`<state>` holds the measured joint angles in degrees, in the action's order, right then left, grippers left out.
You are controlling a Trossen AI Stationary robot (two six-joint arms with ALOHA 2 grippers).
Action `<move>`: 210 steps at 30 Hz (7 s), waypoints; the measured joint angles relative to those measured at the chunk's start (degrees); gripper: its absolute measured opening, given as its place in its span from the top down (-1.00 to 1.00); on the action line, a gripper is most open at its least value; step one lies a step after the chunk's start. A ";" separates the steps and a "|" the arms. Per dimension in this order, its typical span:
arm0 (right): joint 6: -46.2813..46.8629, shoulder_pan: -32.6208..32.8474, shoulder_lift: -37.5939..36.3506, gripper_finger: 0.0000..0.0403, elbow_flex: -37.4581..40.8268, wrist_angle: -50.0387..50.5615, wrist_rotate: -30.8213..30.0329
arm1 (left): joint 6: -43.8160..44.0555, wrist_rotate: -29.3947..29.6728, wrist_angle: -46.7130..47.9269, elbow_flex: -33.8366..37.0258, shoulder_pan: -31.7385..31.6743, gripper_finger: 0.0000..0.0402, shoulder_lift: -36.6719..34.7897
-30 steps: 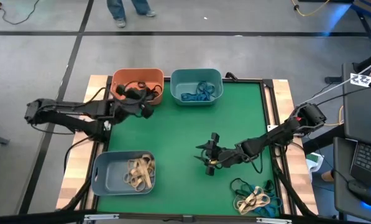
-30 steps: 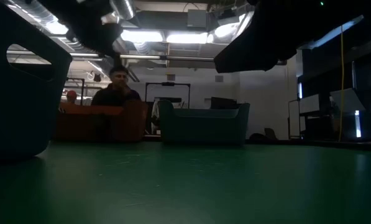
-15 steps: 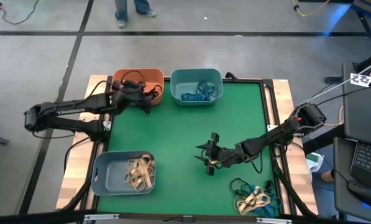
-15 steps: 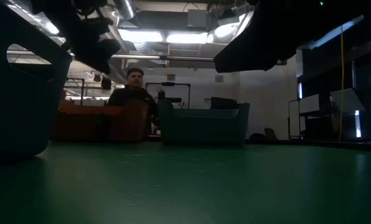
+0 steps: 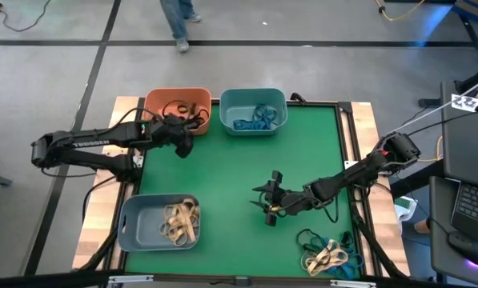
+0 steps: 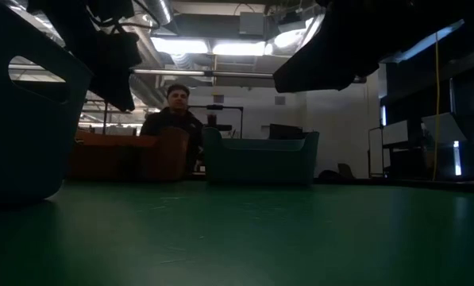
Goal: Sort rubber bands into baskets
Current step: Put the black rubber band into the orange bin
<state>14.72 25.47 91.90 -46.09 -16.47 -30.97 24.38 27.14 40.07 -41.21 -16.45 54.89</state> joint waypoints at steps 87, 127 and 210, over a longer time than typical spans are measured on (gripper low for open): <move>-0.19 0.00 -0.02 0.01 -0.04 1.63 -1.02 | 1.35 6.19 -52.20 26.90 1.16 0.97 -2.95; -0.04 0.00 -0.02 0.01 -0.04 2.14 -1.11 | -12.54 -6.38 -2.04 2.65 -14.99 0.21 -8.36; 49.08 24.87 -0.24 0.87 -3.05 49.48 1.83 | -16.77 -17.84 -56.97 -26.91 30.71 0.35 56.81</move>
<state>63.80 50.34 91.66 -49.13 33.01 -29.14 7.61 9.30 -16.90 -68.12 14.26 111.71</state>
